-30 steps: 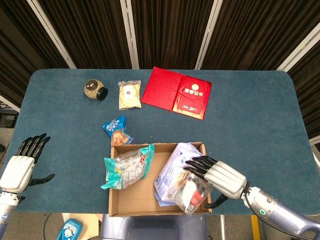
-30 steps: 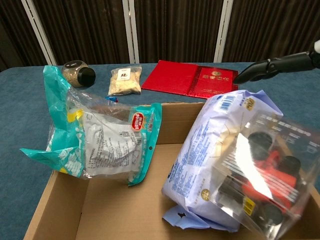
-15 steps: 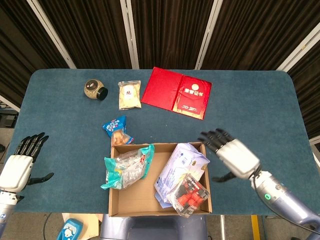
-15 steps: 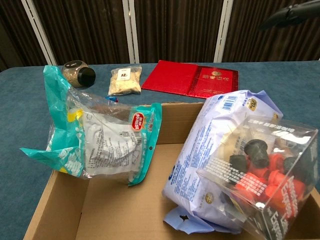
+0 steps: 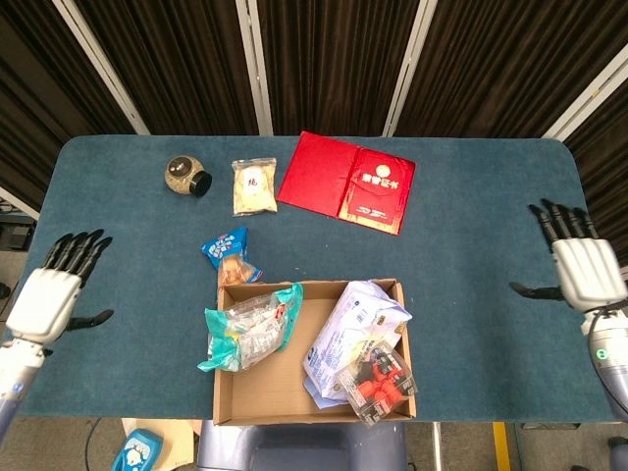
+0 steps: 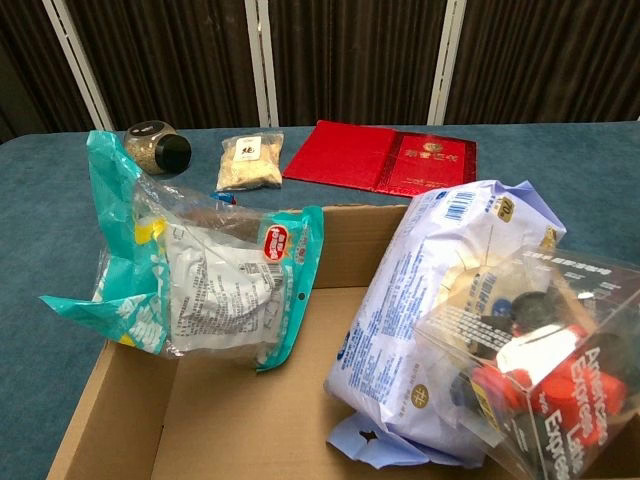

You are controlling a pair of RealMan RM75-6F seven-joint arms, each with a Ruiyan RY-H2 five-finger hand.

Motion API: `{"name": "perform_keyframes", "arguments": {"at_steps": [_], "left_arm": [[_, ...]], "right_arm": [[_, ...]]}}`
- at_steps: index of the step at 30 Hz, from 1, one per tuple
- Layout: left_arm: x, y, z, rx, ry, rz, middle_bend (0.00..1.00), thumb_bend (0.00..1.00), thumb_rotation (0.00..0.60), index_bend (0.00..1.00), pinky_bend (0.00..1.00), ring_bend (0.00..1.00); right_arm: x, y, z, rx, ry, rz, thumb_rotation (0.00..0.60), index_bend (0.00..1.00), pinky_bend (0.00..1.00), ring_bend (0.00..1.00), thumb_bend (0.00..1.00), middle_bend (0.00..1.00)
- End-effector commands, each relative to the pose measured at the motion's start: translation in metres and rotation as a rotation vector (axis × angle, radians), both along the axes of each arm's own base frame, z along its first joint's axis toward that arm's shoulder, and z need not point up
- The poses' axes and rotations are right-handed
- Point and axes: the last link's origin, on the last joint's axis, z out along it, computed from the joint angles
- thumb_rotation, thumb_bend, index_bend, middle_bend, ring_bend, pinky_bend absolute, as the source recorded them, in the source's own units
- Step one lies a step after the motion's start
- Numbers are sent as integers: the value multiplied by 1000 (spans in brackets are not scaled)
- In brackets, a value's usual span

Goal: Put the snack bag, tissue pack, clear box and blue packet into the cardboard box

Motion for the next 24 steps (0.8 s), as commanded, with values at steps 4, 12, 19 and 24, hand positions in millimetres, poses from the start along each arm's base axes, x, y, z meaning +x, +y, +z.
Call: {"name": "perform_keyframes", "arguments": {"at_steps": [4, 12, 19, 24], "left_arm": [[27, 63, -2, -76, 166, -114, 0, 0, 600, 0, 0, 0], [53, 125, -26, -187, 344, -162, 0, 0, 600, 0, 0, 0], [67, 153, -69, -324, 497, -178, 0, 0, 600, 0, 0, 0], [72, 159, -99, -390, 578, -209, 0, 0, 600, 0, 0, 0]], "right_arm": [[-23, 3, 5, -92, -29, -95, 600, 0, 14, 0, 0, 0], [-26, 3, 4, -107, -40, -109, 600, 2, 14, 0, 0, 0], [-29, 2, 4, -109, -32, -112, 600, 2, 15, 0, 0, 0], [-30, 1, 5, -115, -34, -112, 600, 3, 15, 0, 0, 0]]}}
